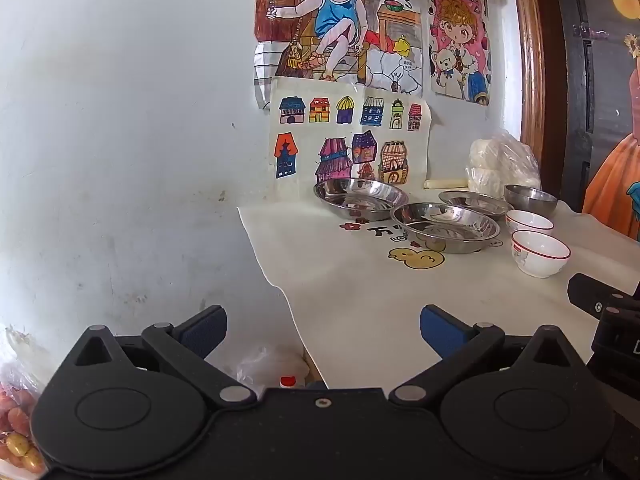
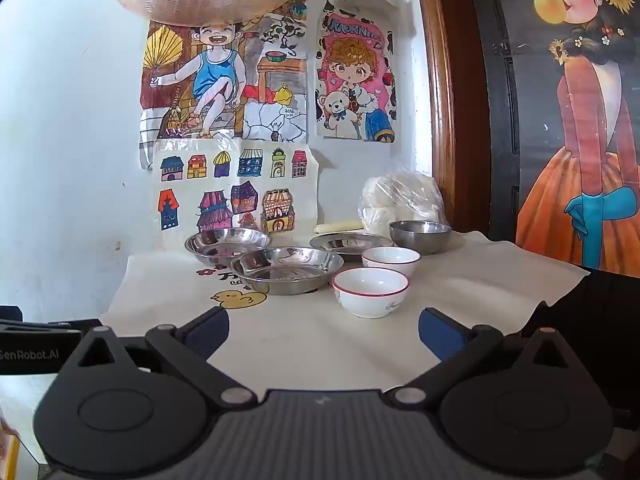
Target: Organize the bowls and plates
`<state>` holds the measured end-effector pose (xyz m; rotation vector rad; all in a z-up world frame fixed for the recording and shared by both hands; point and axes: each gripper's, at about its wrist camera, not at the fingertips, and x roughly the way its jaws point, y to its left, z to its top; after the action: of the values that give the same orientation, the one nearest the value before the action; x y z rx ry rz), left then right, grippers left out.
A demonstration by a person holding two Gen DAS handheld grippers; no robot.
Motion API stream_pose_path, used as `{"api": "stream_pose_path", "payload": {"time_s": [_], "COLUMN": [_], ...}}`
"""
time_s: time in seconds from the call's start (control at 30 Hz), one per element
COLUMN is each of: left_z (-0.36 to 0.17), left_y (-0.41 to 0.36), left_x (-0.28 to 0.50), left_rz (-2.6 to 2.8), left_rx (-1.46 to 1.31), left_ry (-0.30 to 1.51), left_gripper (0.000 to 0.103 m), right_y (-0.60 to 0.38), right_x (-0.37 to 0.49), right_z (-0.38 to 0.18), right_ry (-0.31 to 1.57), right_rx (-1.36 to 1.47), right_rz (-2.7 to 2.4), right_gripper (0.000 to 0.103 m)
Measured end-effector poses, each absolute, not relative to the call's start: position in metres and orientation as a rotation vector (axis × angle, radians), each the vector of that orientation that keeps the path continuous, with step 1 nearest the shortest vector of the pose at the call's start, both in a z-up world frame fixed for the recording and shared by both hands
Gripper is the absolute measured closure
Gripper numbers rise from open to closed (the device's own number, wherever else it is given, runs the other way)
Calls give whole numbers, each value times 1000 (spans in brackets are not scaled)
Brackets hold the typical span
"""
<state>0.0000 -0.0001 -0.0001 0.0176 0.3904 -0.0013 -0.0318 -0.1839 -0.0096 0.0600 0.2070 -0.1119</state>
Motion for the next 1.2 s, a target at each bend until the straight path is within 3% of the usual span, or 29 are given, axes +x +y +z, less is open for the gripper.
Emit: {"api": "stream_pose_path", "payload": {"time_s": [1.2], "left_z": [0], "left_y": [-7], "left_x": [2], "left_rz": [-13], "left_rx": [31], "left_ry": [391], "left_gripper": [1], "right_y": [-185], "right_x": [-32], "right_z": [-8], "right_ry": [211], "right_rx": [60], "right_rz": [-114], "right_gripper": [0]}}
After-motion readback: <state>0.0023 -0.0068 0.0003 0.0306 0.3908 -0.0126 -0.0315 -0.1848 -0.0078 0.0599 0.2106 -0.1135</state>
